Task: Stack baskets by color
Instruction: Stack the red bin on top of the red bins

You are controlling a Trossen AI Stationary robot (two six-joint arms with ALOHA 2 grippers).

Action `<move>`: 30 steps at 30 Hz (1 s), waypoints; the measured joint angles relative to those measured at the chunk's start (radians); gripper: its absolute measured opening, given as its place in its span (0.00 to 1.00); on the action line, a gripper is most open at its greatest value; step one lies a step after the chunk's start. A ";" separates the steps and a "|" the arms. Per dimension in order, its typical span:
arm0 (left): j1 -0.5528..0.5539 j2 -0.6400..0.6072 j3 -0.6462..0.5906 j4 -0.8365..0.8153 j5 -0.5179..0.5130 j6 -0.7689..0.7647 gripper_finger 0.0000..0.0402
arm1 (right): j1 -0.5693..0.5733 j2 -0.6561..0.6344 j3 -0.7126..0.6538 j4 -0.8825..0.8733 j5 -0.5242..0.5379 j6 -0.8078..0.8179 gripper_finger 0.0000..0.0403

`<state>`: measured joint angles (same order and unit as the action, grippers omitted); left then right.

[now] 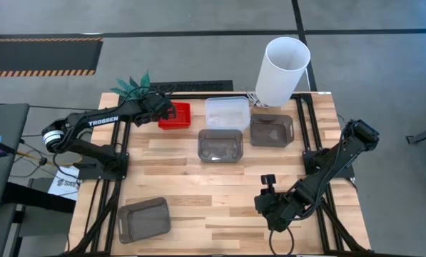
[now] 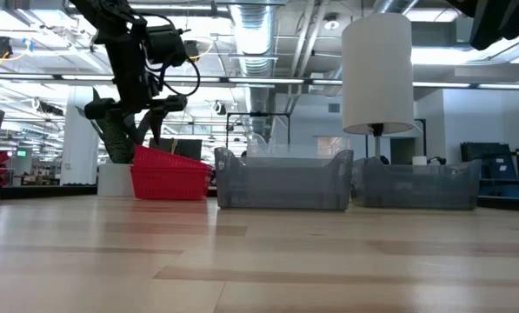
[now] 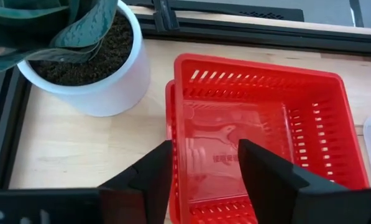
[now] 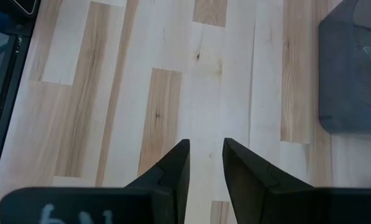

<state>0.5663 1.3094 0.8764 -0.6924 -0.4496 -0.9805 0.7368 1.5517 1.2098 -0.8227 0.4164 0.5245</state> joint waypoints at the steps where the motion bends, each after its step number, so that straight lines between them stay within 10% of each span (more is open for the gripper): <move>1: 0.000 0.000 0.000 0.001 0.000 0.005 0.42 | 0.000 0.000 0.000 0.000 0.000 -0.001 0.29; 16: -0.024 -0.045 0.002 -0.012 -0.033 0.130 0.41 | -0.022 0.000 0.000 -0.003 -0.035 -0.006 0.29; 25: -0.025 -0.024 0.002 -0.017 -0.005 0.174 0.04 | -0.039 0.000 0.000 -0.002 -0.038 -0.002 0.29; 30: -0.022 0.009 0.002 -0.045 -0.023 0.173 0.00 | -0.037 0.000 0.000 0.005 -0.048 -0.002 0.29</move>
<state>0.5442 1.3183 0.8780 -0.7376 -0.4725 -0.8078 0.6994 1.5520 1.2098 -0.8178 0.3682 0.5224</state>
